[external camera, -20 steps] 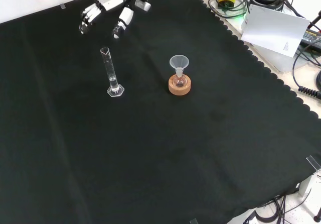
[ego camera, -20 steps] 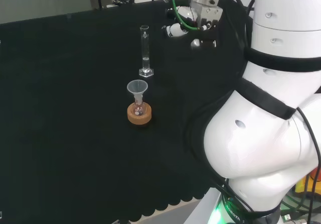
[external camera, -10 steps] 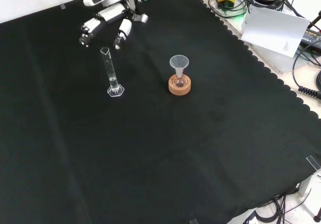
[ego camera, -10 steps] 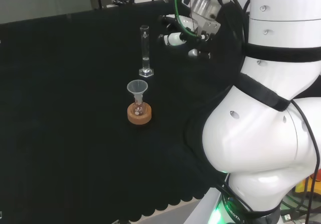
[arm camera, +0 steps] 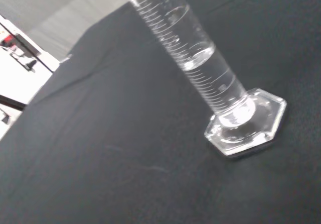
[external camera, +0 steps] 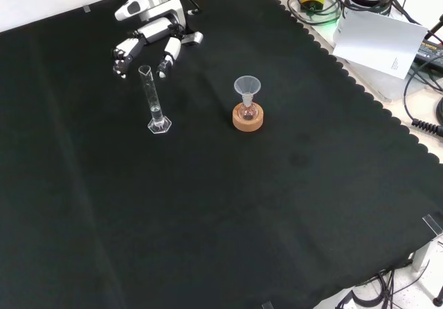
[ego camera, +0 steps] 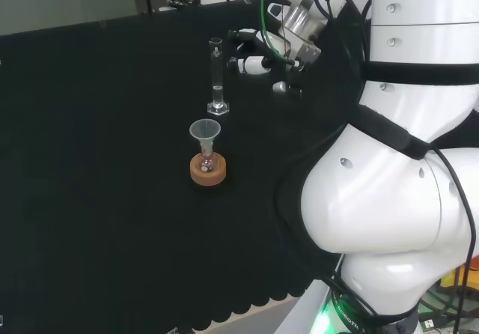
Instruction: Pick up the graduated cylinder.
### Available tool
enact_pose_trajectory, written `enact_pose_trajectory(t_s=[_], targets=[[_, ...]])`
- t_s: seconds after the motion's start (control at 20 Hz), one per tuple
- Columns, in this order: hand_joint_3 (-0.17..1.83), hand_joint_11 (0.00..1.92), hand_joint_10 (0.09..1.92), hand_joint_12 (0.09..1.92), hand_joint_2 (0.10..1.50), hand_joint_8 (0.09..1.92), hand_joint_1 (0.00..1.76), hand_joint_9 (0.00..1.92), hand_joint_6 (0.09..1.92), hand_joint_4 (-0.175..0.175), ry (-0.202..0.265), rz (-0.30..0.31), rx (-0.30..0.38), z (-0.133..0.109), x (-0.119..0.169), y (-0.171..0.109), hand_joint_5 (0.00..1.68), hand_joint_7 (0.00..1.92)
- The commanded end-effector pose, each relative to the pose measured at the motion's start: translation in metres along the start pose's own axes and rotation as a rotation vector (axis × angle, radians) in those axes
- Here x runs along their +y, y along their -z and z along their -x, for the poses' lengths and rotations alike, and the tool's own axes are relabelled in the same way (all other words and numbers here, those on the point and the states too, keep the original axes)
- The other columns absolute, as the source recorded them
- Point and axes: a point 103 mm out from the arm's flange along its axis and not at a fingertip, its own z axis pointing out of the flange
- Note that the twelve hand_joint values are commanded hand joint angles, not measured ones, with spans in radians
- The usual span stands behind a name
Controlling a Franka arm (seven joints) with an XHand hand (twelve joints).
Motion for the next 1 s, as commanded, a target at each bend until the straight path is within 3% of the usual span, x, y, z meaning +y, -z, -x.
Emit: enact_pose_trajectory(t_s=[0.05, 0.25, 0.5, 1.0], targets=[[-0.17, 0.15, 0.62, 1.37, 1.03, 0.64, 0.86, 0.48, 0.09, -0.052, 0.071, 0.01, 0.123, -0.001, -0.001, -0.02, 0.45, 0.29], [-0.17, 0.17, 0.61, 1.37, 1.01, 0.64, 0.88, 0.49, 0.09, -0.054, 0.099, 0.004, 0.185, -0.002, 0.002, -0.03, 0.44, 0.29], [-0.17, 0.19, 0.6, 1.36, 1.0, 0.64, 0.91, 0.52, 0.09, -0.056, 0.098, 0.049, 0.269, -0.002, 0.007, -0.038, 0.45, 0.33], [-0.17, 0.23, 0.58, 1.35, 0.98, 0.63, 0.98, 0.56, 0.09, -0.05, 0.131, 0.045, 0.349, 0.001, 0.02, -0.058, 0.5, 0.39]])
